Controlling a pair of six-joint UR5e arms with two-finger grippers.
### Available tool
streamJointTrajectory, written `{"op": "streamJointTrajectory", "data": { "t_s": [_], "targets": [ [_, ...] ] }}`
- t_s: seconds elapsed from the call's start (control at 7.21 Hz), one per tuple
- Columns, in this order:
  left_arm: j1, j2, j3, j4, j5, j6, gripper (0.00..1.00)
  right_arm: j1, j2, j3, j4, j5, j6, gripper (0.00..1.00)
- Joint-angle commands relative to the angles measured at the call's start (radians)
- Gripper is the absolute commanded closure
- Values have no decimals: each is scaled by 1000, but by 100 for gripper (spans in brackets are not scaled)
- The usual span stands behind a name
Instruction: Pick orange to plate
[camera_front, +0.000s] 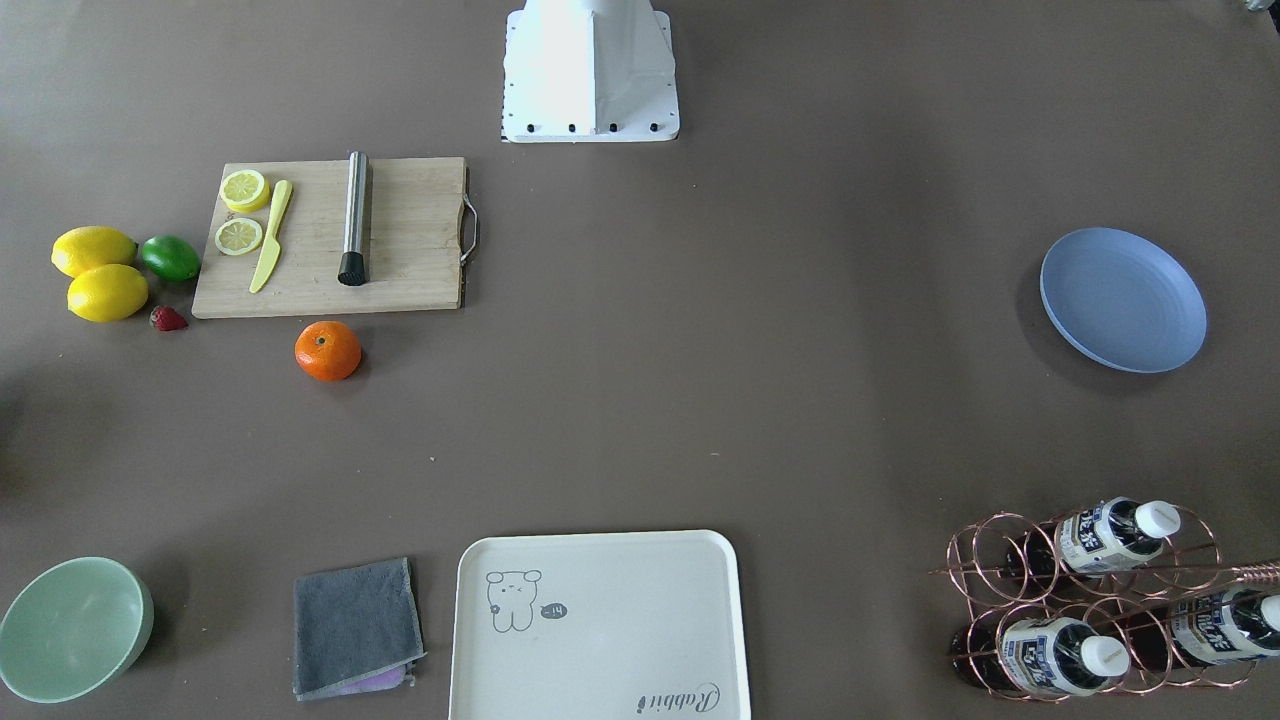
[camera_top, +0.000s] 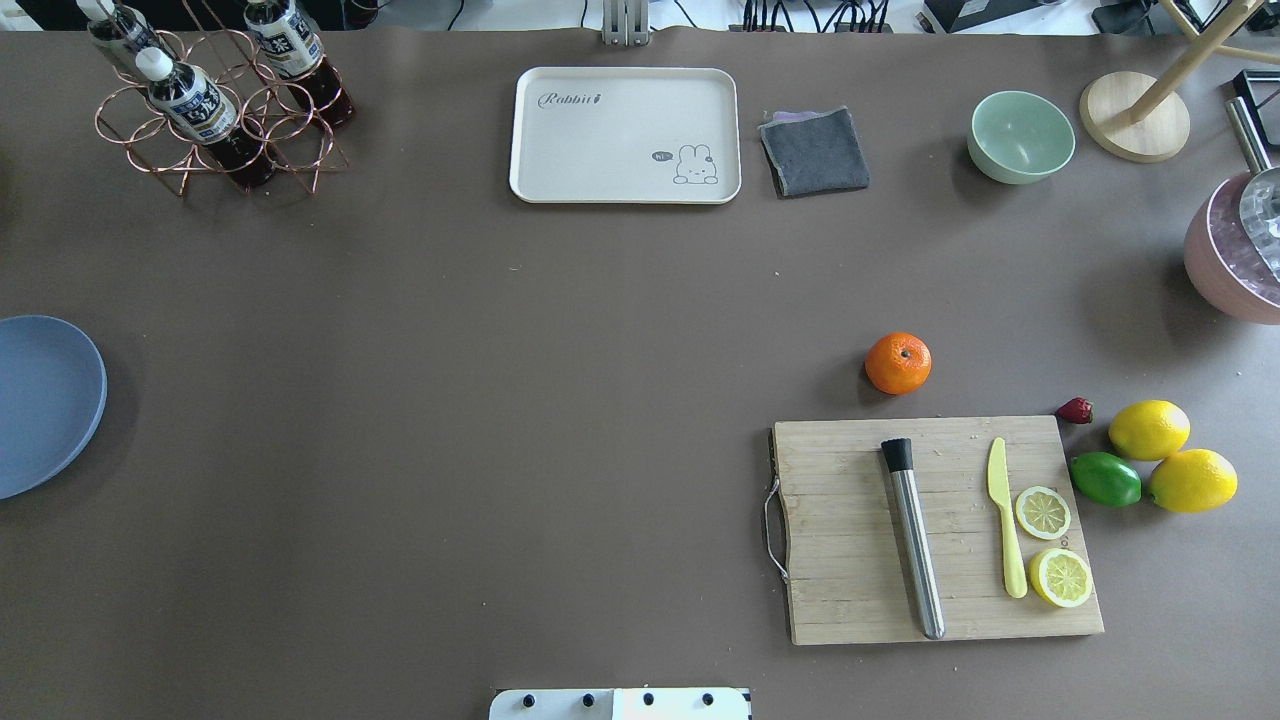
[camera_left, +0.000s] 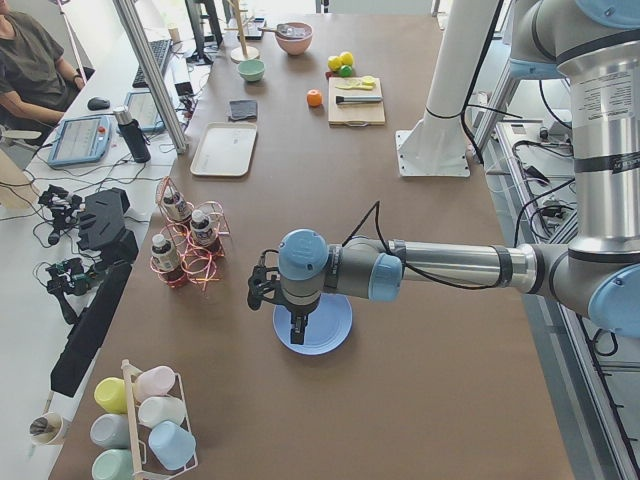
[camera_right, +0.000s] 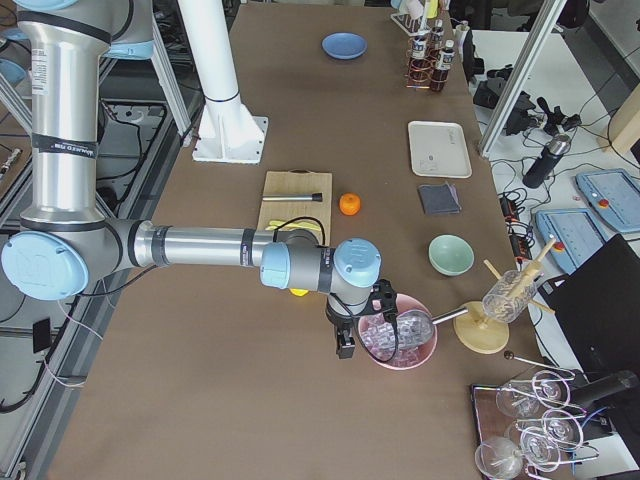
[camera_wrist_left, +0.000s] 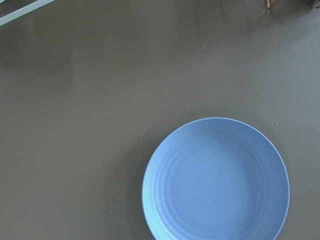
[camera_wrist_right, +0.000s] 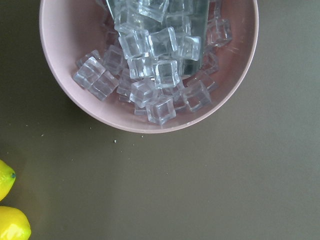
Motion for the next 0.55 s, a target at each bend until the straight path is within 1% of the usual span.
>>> {"op": "streamJointTrajectory", "data": {
  "t_s": [0.0,0.42],
  "targets": [
    [1,1,-4,2,-2,-6,2,0,-1,1,2,1,0,0],
    [-1,1,-11,-19,7,-4,2,0,-3,1,4,5,-1,0]
  ]
}}
